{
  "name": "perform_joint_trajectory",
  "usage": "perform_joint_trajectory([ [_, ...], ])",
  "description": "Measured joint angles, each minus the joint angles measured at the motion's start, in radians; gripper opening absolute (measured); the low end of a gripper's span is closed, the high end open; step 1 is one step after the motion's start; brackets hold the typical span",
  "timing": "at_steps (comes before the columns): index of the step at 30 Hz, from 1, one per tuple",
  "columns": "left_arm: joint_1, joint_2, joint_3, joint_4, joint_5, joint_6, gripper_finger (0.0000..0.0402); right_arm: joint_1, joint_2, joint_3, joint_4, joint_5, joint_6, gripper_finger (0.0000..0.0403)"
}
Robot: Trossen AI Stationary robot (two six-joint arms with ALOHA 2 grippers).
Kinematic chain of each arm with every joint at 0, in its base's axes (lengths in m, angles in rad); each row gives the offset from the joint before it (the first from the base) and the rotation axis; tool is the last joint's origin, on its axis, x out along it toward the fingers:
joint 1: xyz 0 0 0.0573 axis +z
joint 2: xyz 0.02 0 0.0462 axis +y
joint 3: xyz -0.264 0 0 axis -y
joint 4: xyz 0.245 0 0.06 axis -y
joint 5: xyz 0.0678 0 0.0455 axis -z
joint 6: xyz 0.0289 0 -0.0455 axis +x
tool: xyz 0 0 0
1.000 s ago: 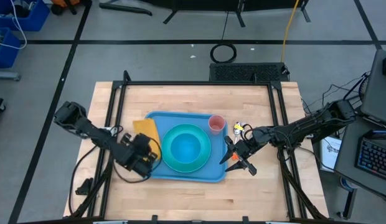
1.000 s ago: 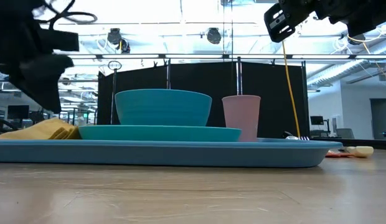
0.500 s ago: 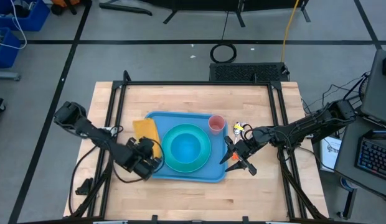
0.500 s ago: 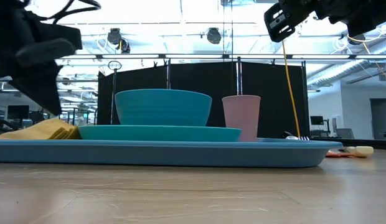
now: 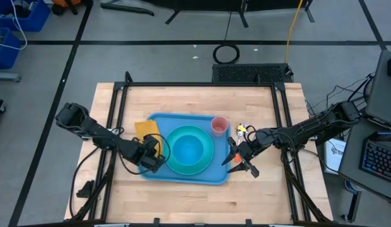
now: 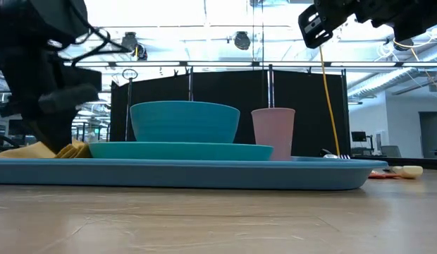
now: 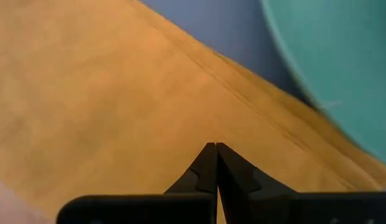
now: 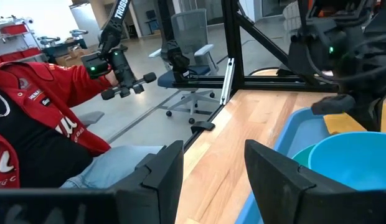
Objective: Set up tray
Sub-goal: Put the yellow napkin on the blue serving tray to the left of the green plate
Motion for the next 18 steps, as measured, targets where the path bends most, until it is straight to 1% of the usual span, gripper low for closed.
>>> perform_joint_trajectory([
  [3, -0.003, 0.001, -0.014, 0.052, -0.014, 0.027, 0.0003, 0.000, 0.000, 0.000, 0.000, 0.000, 0.000, 0.0160],
  [9, 0.003, 0.016, -0.072, 0.197, 0.009, 0.088, 0.0002, 0.000, 0.000, 0.000, -0.001, 0.000, 0.000, 0.0160],
  [13, -0.007, 0.020, -0.093, 0.206, 0.010, 0.084, 0.0002, 0.000, 0.000, 0.000, -0.011, 0.000, 0.000, 0.0160],
  [18, -0.026, 0.021, -0.091, 0.203, 0.015, 0.175, 0.0001, 0.000, 0.000, 0.000, -0.011, 0.001, 0.000, 0.0160],
])
